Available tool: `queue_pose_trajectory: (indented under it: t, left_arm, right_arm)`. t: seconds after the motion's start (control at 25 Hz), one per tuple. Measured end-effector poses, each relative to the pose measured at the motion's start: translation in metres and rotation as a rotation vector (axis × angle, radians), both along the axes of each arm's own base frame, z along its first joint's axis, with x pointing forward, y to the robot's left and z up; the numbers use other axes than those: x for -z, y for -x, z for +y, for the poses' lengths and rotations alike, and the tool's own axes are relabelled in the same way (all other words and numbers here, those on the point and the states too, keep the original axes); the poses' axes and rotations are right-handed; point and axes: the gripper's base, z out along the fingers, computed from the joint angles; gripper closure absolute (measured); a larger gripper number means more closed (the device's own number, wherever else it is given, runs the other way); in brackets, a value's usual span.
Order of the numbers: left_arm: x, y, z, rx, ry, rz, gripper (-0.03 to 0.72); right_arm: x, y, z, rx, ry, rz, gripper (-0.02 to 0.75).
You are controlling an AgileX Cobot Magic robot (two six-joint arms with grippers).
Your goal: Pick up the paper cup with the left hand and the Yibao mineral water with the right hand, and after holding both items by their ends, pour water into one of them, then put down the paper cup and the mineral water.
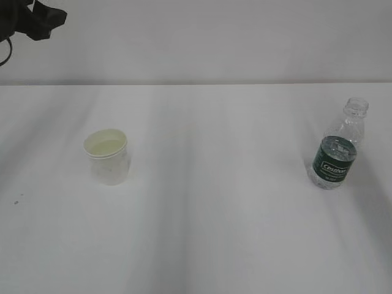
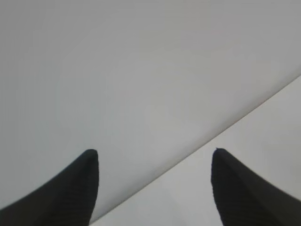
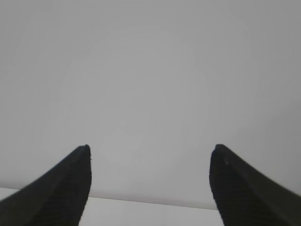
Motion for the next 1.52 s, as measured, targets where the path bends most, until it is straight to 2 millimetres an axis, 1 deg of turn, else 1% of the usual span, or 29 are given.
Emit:
queue_pose_trajectory:
  t: [0.08, 0.2, 0.44, 0.56, 0.68, 0.88, 1.08, 1.2, 1.32, 1.52]
  left_arm:
    - [0.001, -0.001, -0.005, -0.073, 0.035, 0.044, 0.158]
    - [0.000, -0.001, -0.012, -0.072, 0.063, 0.053, 0.158]
    - [-0.015, -0.003, -0.017, -0.079, 0.339, 0.029, 0.159]
    - [-0.020, -0.004, -0.014, -0.096, 0.441, 0.019, 0.159]
    - [-0.023, -0.005, -0.005, -0.137, 0.544, 0.013, 0.159]
    - [-0.030, -0.007, 0.017, -0.211, 0.762, -0.018, 0.159]
    - [-0.036, -0.007, 0.036, -0.222, 0.972, -0.029, 0.159]
    - [-0.042, -0.006, 0.044, -0.187, 1.088, -0.042, 0.159]
    - [-0.046, -0.003, 0.047, -0.124, 1.073, -0.066, 0.159]
    - [-0.040, -0.001, 0.047, -0.066, 0.846, -0.035, 0.160]
  right_arm:
    - [0.000, 0.000, 0.000, 0.000, 0.000, 0.000, 0.146]
    - [0.000, 0.000, 0.000, 0.000, 0.000, 0.000, 0.146]
    - [0.000, 0.000, 0.000, 0.000, 0.000, 0.000, 0.146]
    - [0.000, 0.000, 0.000, 0.000, -0.002, 0.000, 0.146]
    - [0.000, 0.000, 0.000, 0.000, -0.002, 0.000, 0.146]
    - [0.000, 0.000, 0.000, 0.000, -0.002, 0.000, 0.147]
    - [0.000, 0.000, 0.000, 0.000, -0.002, 0.000, 0.147]
    - [0.000, 0.000, 0.000, 0.000, -0.002, 0.000, 0.147]
    - [0.000, 0.000, 0.000, 0.000, -0.002, 0.000, 0.146]
    - [0.000, 0.000, 0.000, 0.000, -0.002, 0.000, 0.146]
